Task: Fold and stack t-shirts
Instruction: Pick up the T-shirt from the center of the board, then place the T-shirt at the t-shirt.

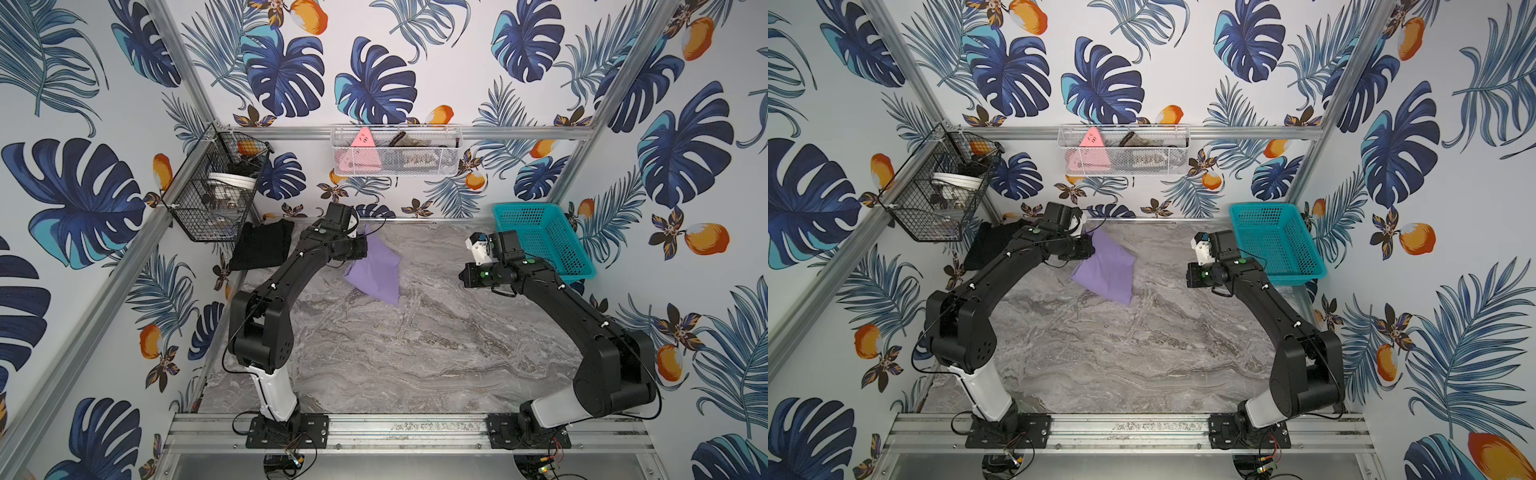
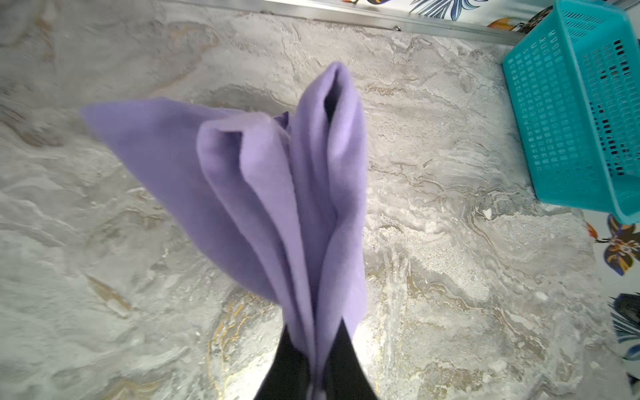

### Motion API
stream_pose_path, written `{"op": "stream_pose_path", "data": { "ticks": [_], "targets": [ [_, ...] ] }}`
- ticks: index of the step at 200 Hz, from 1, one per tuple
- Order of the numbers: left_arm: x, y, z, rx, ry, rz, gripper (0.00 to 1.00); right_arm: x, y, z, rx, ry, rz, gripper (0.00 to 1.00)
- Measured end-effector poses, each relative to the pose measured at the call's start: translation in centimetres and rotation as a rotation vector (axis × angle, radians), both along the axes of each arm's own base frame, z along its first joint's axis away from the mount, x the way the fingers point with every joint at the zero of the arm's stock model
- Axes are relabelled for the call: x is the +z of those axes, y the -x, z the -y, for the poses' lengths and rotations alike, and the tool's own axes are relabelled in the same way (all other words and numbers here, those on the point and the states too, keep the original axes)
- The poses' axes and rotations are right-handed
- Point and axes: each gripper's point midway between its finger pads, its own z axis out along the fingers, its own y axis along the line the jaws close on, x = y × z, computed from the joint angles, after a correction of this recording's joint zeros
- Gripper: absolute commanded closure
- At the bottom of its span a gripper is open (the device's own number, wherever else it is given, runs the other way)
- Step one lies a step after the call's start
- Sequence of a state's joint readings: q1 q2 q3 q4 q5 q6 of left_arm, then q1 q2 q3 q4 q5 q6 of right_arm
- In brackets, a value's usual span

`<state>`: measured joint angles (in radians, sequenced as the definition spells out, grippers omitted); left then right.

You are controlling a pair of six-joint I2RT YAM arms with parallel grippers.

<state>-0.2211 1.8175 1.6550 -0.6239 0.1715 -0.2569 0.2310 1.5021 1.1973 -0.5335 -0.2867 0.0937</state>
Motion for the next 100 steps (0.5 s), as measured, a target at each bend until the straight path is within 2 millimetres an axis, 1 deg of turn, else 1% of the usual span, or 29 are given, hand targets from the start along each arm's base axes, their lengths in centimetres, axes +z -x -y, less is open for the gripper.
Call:
{"op": "stream_pose_path", "data": {
  "ticks": [24, 43, 57, 77, 100],
  "targets": [
    [1.9, -0.9, -1.5, -0.021, -0.113, 0.054, 1.00, 0.1, 0.1, 0.6, -0.029, -0.030, -0.012, 1.00],
    [2.1, -1.8, -3.7, -0.014, -0.214, 0.061, 1.00, 0.0, 0.2, 0.7, -0.038, -0.050, -0.019, 1.00],
    [1.9, -2.4, -6.2, 0.009, -0.284, 0.050, 1.00, 0.1, 0.3, 0.7, -0.043, -0.066, -0.021, 1.00],
    [1.7, -3.2, -10.3, 0.053, -0.386, 0.036, 1.00, 0.3, 0.3, 0.8, -0.060, -0.095, -0.022, 1.00],
    [1.7, -4.9, -15.0, 0.106, -0.480, 0.029, 1.00, 0.6, 0.5, 0.8, -0.062, -0.117, -0.022, 1.00]
  ]
}}
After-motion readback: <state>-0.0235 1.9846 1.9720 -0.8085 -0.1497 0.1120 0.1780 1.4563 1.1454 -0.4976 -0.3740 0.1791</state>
